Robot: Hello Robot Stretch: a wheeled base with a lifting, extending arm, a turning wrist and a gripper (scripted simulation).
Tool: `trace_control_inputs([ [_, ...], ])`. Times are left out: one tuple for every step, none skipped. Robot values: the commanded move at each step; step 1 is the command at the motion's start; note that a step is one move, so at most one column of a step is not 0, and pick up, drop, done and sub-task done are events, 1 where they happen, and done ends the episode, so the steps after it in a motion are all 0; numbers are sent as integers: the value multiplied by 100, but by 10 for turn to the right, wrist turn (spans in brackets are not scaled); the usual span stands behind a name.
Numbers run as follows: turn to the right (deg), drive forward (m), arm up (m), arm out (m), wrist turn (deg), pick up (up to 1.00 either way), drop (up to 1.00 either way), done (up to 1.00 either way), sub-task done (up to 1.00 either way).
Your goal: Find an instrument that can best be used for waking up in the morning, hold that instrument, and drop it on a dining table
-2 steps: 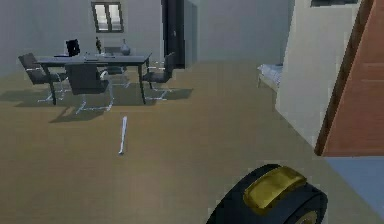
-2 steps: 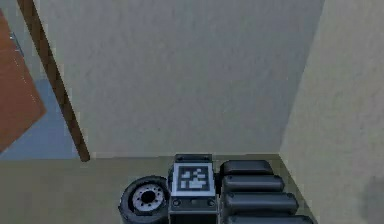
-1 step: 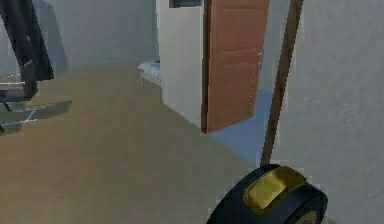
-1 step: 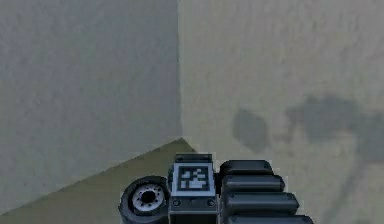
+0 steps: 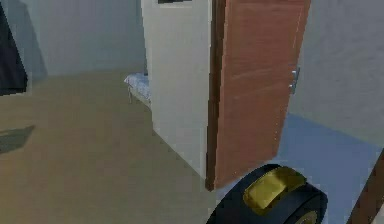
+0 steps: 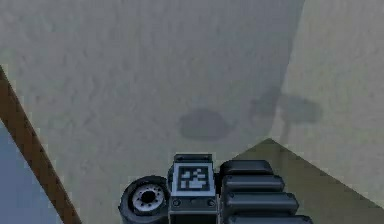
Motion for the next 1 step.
trace_control_inputs([
  [0, 75, 0, 0, 0, 0, 0, 0, 0],
])
